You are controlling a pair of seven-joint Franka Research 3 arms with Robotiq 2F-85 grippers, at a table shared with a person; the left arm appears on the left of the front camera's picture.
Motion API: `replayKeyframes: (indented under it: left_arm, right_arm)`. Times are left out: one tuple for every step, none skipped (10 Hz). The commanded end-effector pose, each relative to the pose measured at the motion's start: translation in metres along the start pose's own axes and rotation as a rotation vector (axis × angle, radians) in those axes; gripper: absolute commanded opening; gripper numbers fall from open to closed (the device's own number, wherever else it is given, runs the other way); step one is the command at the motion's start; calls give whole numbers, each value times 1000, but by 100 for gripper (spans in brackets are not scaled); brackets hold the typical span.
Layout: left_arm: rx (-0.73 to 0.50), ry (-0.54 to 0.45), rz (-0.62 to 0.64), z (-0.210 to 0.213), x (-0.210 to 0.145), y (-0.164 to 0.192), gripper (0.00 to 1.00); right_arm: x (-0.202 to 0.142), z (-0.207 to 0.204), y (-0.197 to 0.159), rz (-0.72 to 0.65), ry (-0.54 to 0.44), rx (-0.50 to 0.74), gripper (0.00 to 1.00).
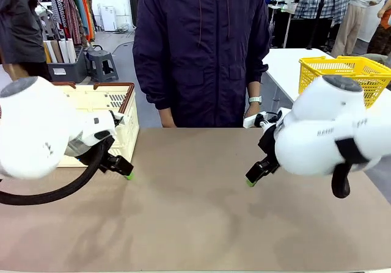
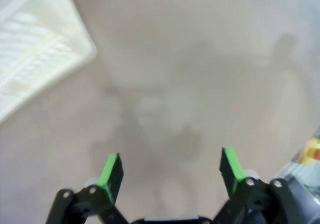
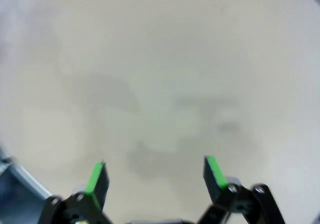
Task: Place the drinks into the Shopping basket.
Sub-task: Pick up one drink and place it into the Shopping basket.
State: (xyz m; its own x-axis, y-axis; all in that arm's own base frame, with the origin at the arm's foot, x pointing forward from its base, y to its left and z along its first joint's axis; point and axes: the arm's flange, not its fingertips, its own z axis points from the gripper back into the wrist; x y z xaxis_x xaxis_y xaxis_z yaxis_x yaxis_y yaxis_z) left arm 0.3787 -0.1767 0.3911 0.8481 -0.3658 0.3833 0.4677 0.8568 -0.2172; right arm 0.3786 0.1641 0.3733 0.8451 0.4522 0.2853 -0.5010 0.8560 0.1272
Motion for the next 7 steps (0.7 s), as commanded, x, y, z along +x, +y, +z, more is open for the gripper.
replayKeyframes:
  left_arm:
    - [-255,-17,204,59,9,3,100]
    - [-380,-67,218,85,5,-2,100]
    - [-532,-95,207,127,-6,2,100]
    - [-577,-135,185,171,-22,20,100]
    - [-595,-176,192,214,-42,51,100]
    - [-584,-205,252,248,-65,88,100]
    - [-596,-194,301,272,-95,129,100]
  right_arm:
    - [1,65,-20,-238,2,207,100]
    - [-6,92,-31,-299,-21,329,100]
    - [-22,128,-48,-322,-45,496,100]
    - [-43,161,-75,-336,-91,596,100]
    - [-72,195,-107,-378,-171,652,100]
    - [-104,218,-141,-443,-240,701,100]
    - [-139,230,-176,-521,-276,756,100]
